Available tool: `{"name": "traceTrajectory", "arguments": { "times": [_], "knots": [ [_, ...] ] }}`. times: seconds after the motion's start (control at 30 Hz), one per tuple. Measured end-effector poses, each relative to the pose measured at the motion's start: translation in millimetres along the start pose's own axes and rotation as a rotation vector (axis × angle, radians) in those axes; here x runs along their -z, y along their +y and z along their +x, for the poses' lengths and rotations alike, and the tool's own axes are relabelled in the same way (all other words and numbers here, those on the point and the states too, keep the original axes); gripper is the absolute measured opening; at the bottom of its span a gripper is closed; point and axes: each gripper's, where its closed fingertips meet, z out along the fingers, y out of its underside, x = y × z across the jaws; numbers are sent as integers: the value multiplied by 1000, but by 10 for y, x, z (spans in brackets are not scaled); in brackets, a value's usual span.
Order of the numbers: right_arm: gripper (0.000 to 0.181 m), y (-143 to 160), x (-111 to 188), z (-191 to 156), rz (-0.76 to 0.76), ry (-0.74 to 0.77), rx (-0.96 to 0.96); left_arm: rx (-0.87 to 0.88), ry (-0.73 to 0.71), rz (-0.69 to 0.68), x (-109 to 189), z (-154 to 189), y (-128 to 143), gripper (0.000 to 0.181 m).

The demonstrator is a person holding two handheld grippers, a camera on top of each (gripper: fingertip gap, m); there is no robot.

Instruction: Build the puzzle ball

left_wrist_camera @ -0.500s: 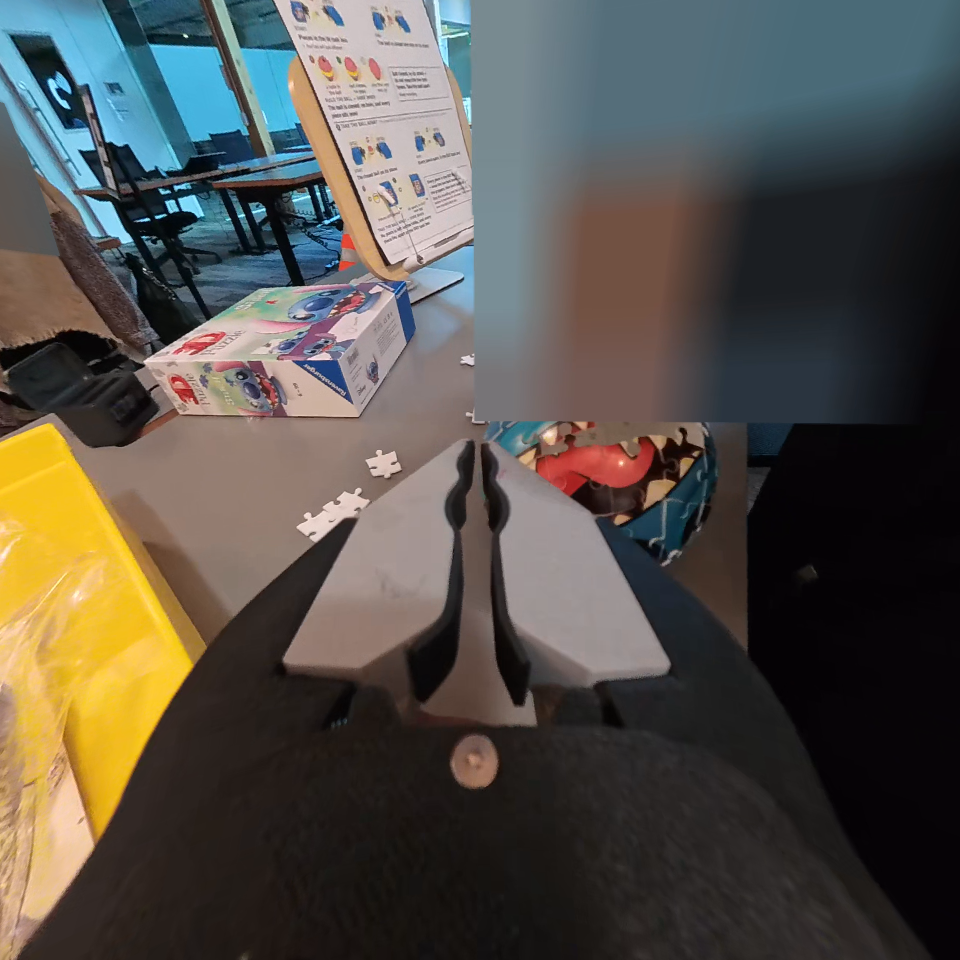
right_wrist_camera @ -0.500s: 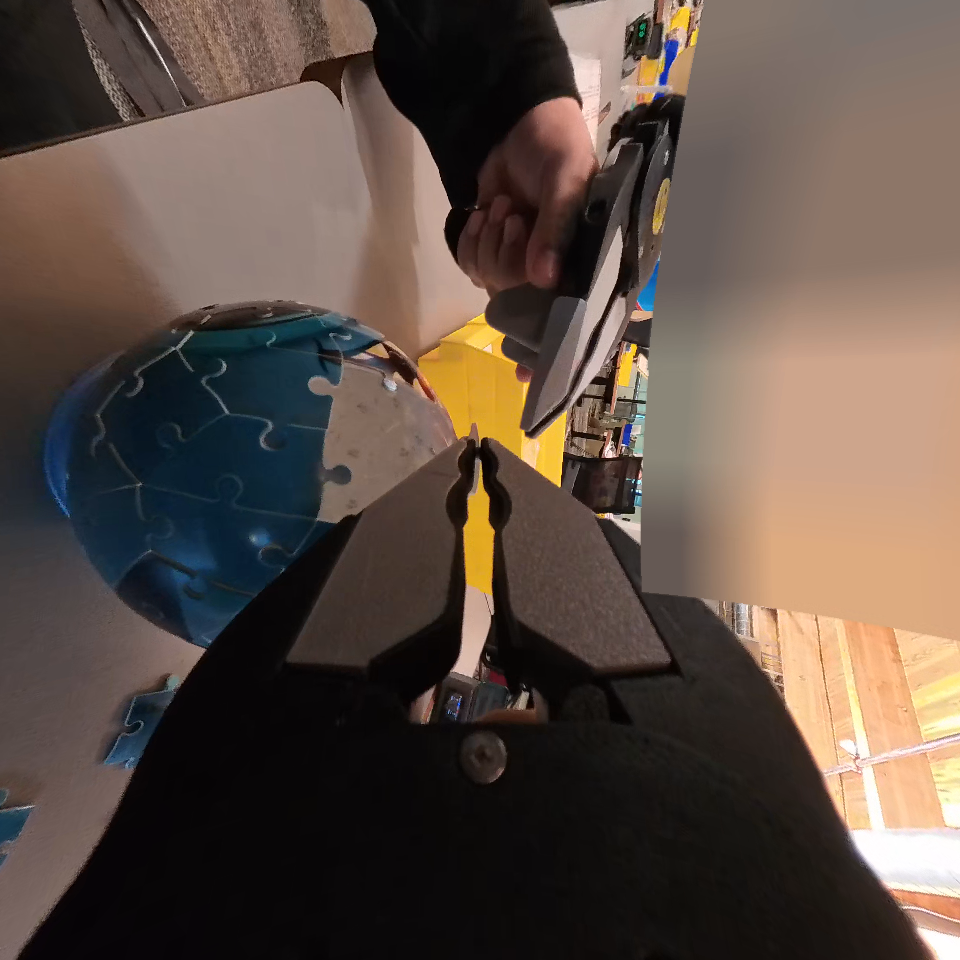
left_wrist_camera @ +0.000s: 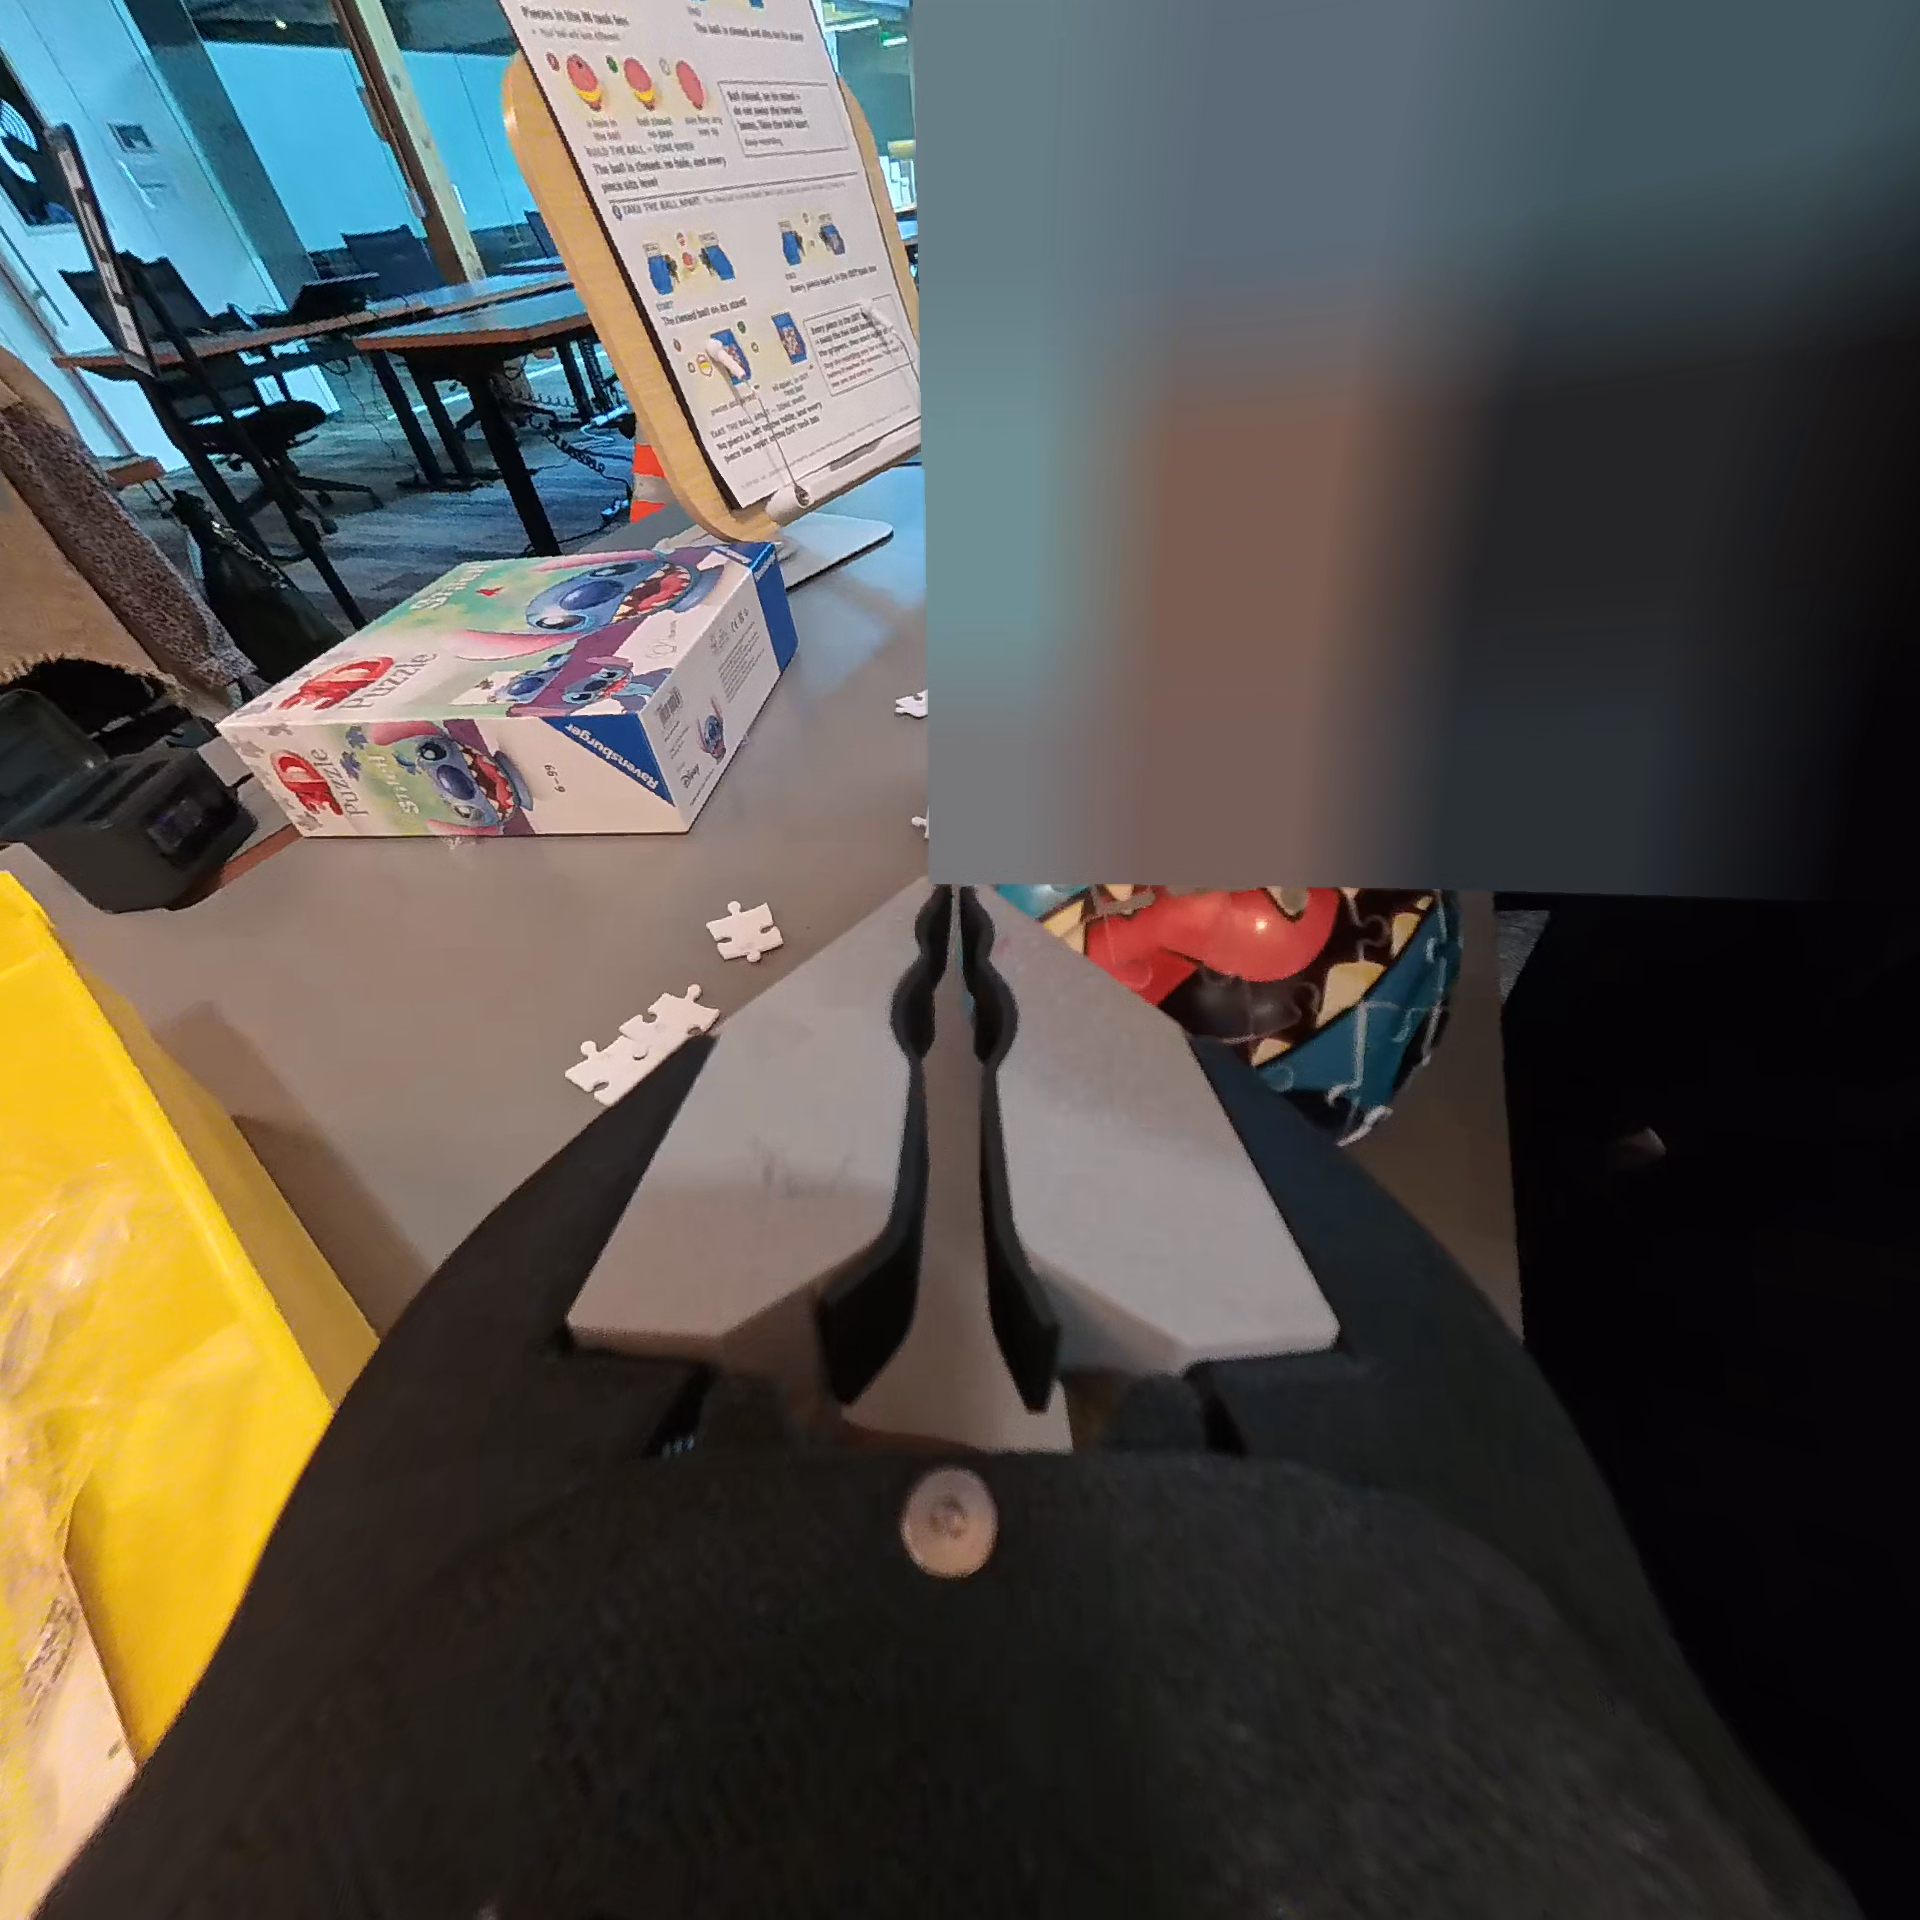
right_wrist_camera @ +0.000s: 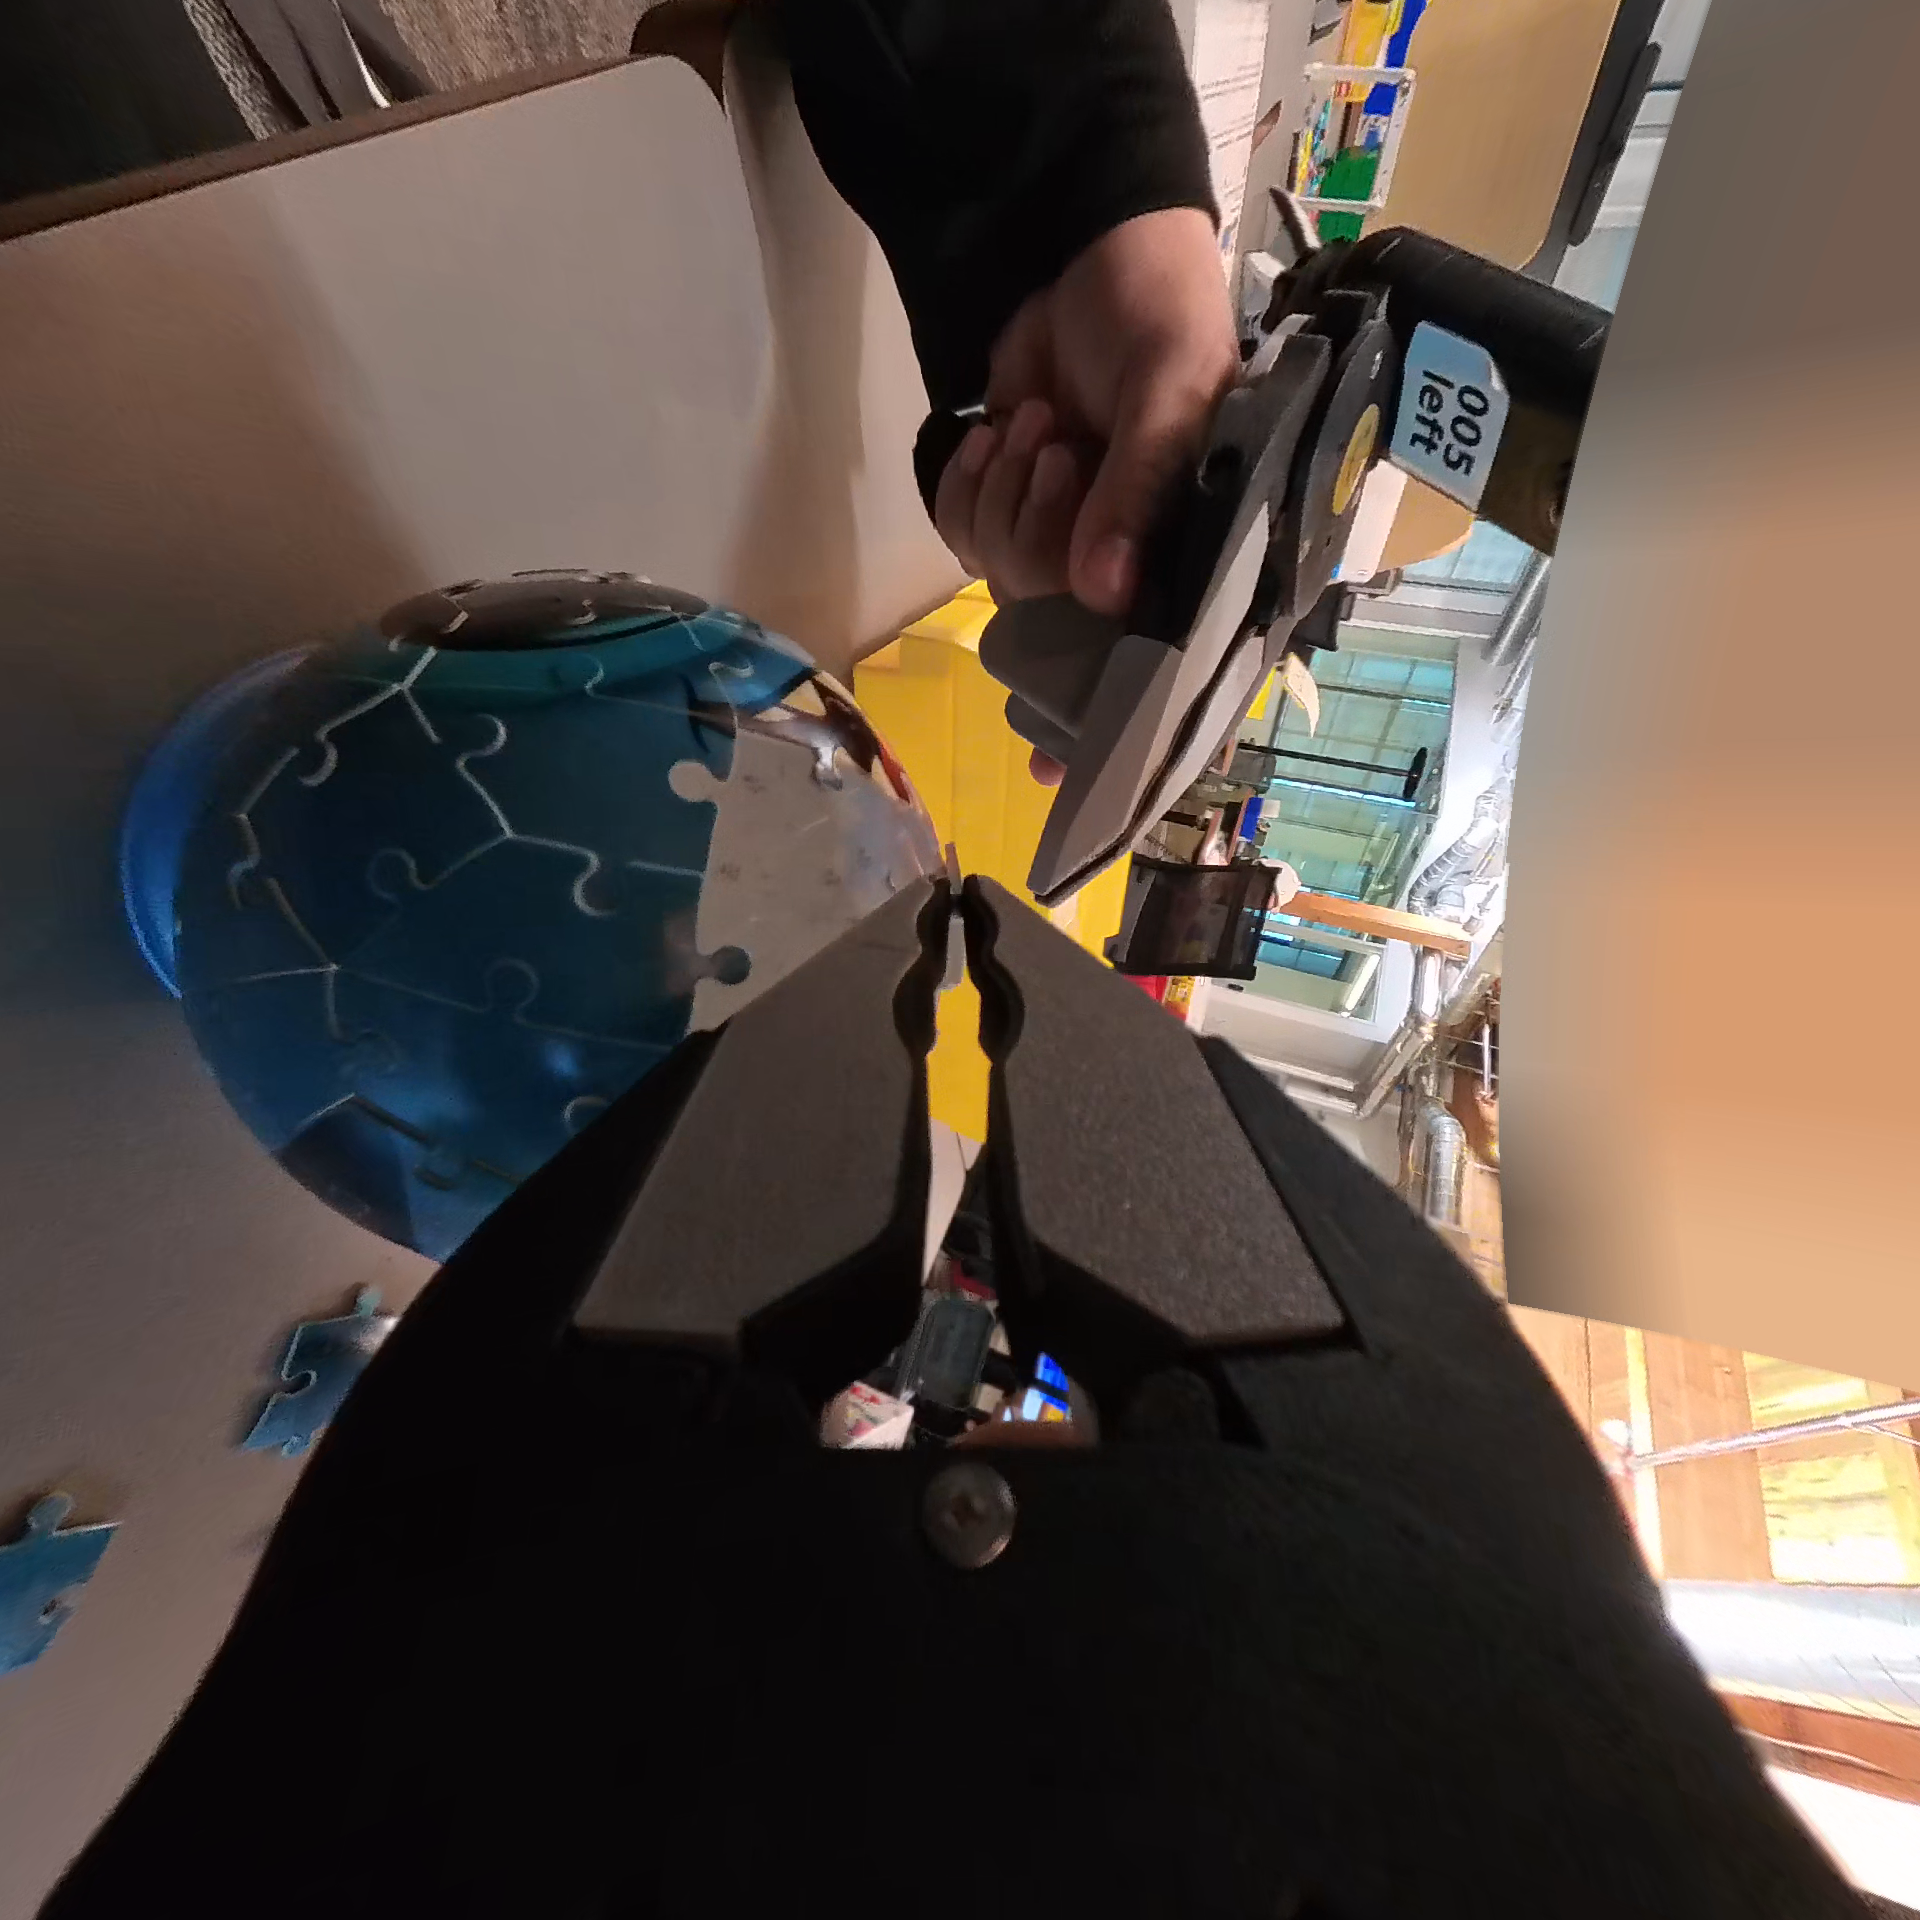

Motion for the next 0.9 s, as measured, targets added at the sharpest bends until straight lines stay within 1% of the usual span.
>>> {"name": "traceTrajectory", "arguments": {
  "times": [0.2,0.47,0.77,0.9],
  "knots": [
    [0,-6,-14,-18,-12,-6,4,-13,50,-22,-63,72,43,0],
    [0,-5,-17,-21,-36,-20,58,-37,118,-2,-69,194,-2,0],
    [0,2,-11,-36,-21,-37,73,-23,187,-20,-116,279,34,0],
    [0,-1,-14,-40,-19,-42,87,-30,197,-29,-130,281,36,0]
  ]
}}
